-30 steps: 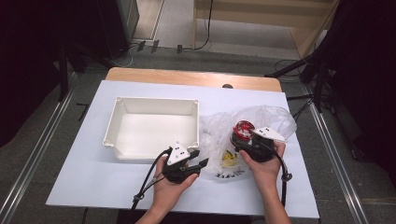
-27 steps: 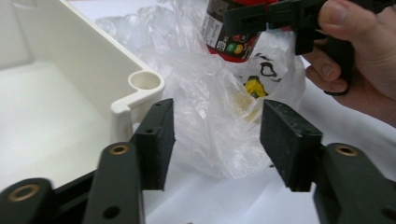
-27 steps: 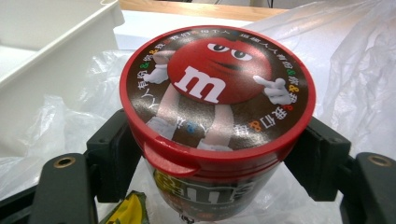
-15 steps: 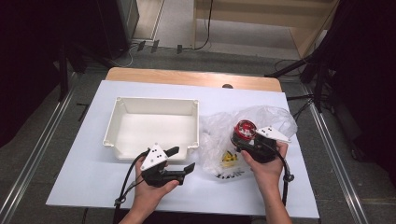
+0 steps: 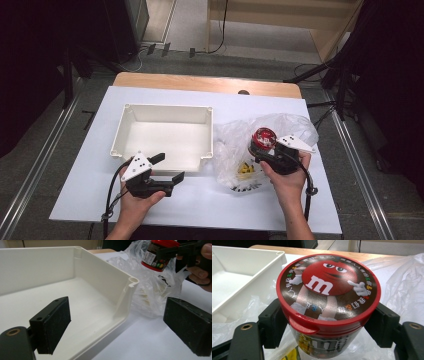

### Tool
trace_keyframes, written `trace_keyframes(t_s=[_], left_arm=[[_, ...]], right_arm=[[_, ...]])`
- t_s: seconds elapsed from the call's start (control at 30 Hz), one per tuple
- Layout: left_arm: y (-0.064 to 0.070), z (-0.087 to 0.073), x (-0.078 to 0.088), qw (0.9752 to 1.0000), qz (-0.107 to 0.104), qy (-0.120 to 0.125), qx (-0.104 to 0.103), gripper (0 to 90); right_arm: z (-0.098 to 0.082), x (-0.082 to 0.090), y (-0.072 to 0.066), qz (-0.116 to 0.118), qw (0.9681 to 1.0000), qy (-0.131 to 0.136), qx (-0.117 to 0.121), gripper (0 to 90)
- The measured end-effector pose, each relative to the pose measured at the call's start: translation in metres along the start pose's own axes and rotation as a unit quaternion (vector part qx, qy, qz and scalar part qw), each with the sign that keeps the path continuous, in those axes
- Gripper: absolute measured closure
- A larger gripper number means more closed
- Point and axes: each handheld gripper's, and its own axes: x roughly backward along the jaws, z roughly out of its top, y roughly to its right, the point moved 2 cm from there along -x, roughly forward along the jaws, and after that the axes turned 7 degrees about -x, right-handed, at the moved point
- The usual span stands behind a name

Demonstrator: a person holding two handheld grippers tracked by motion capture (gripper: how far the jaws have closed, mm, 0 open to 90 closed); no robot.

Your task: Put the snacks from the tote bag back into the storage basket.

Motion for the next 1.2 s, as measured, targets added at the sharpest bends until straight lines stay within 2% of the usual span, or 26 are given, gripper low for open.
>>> trace_keyframes(t_s=[0.13,0.27,0.3,0.43,0.67,0.87,1.03,1.2], left_arm=[[-0.010,0.002,0.011,0.9999,0.009,0.006,0.000,3.4],[-0.017,-0.001,0.017,0.9998,0.018,0.000,-0.001,2.0],[-0.022,-0.003,0.022,0.9997,0.023,-0.001,0.000,1.0],[-0.032,-0.004,0.031,0.9994,0.033,0.006,0.005,0.7],[-0.047,-0.008,0.045,0.9989,0.047,-0.002,0.009,0.0],[-0.057,-0.010,0.054,0.9985,0.050,0.012,0.020,0.0],[-0.060,-0.012,0.056,0.9982,0.059,0.005,0.014,0.0],[-0.063,-0.013,0.057,0.9985,0.053,0.007,0.014,0.0]], right_arm=[[0.003,0.003,0.000,0.001,1.0000,0.002,0.000,26.6],[0.005,0.006,-0.002,0.004,1.0000,0.002,0.002,26.5],[0.006,0.006,-0.002,0.004,1.0000,0.002,0.003,26.6],[0.007,0.007,-0.006,0.007,1.0000,0.000,0.007,26.6],[0.010,0.005,-0.014,0.013,0.9998,-0.001,0.017,26.5],[0.009,0.001,-0.018,0.016,0.9996,-0.007,0.021,26.5],[0.011,-0.002,-0.022,0.021,0.9995,-0.003,0.022,26.5],[0.013,-0.005,-0.027,0.026,0.9995,-0.002,0.020,26.5]])
